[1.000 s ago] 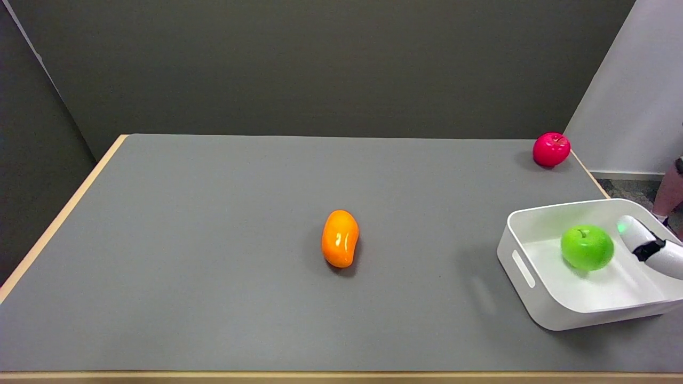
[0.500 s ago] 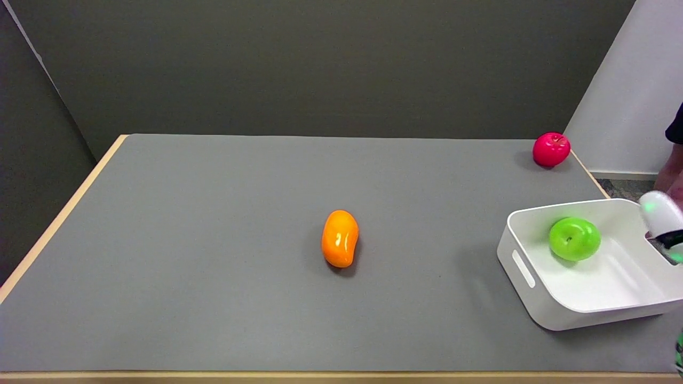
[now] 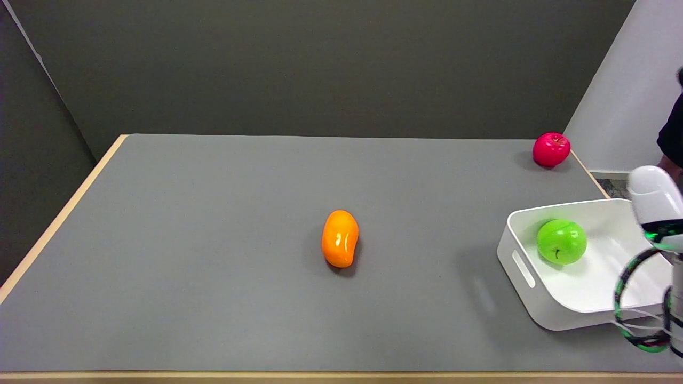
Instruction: Place the green apple into the white box.
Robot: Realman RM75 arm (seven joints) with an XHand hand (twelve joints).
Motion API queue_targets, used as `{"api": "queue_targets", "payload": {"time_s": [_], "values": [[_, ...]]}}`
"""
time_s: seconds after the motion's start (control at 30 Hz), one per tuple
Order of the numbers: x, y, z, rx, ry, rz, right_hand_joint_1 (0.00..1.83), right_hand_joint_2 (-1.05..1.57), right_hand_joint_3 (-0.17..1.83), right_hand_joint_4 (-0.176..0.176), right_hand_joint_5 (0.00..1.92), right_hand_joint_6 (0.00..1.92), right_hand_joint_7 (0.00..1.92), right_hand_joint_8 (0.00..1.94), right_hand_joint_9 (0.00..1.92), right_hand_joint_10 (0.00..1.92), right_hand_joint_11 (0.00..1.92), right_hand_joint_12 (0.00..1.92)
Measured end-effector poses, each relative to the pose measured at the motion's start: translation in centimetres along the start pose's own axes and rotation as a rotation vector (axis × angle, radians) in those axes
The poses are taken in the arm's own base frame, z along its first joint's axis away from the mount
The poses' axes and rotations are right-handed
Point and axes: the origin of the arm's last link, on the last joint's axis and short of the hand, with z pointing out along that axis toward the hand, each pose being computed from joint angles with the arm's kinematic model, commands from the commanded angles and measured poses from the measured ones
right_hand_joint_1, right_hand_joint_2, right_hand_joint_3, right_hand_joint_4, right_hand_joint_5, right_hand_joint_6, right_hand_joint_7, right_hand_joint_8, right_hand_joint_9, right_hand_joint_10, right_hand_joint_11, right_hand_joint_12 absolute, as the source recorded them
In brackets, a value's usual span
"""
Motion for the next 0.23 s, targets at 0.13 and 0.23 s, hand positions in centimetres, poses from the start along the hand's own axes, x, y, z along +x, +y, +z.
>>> {"api": "queue_targets", "payload": {"time_s": [0.13,0.23], "values": [[-1.6,-1.5,0.8,0.052,-0.016,0.024,0.29,0.58,0.92,0.033,0.11,0.41,0.07,0.14,0.00,0.03,0.00,0.09],[-2.5,-2.5,1.3,0.082,-0.025,0.033,0.29,0.58,0.92,0.032,0.12,0.41,0.07,0.15,0.00,0.03,0.00,0.09]]}}
